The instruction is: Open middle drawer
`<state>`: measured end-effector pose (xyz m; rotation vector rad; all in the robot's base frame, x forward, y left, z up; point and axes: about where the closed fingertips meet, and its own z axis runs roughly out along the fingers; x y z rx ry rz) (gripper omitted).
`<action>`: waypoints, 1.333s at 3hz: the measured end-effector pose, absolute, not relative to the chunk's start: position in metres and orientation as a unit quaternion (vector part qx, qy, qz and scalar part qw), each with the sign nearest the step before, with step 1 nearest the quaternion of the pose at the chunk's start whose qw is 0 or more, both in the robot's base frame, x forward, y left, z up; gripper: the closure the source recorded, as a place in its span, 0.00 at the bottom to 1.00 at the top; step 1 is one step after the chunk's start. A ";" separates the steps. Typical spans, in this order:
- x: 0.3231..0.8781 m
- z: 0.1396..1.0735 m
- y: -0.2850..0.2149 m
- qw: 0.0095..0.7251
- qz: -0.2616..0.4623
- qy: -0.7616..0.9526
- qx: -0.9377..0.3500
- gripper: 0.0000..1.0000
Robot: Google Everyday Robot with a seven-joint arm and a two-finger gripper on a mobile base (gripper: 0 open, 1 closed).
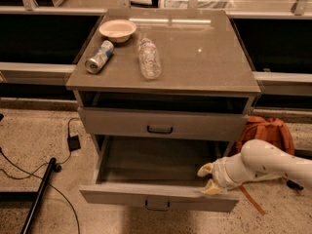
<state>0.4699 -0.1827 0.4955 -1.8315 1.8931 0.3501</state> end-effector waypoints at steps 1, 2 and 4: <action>0.490 0.485 -0.179 0.233 0.136 0.701 -0.661 0.70; 0.503 0.460 -0.174 0.228 0.143 0.710 -0.650 0.93; 0.506 0.399 -0.172 0.201 0.146 0.724 -0.644 1.00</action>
Offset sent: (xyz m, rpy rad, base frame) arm 0.0514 0.0127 -0.0664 0.0151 0.0733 -0.0742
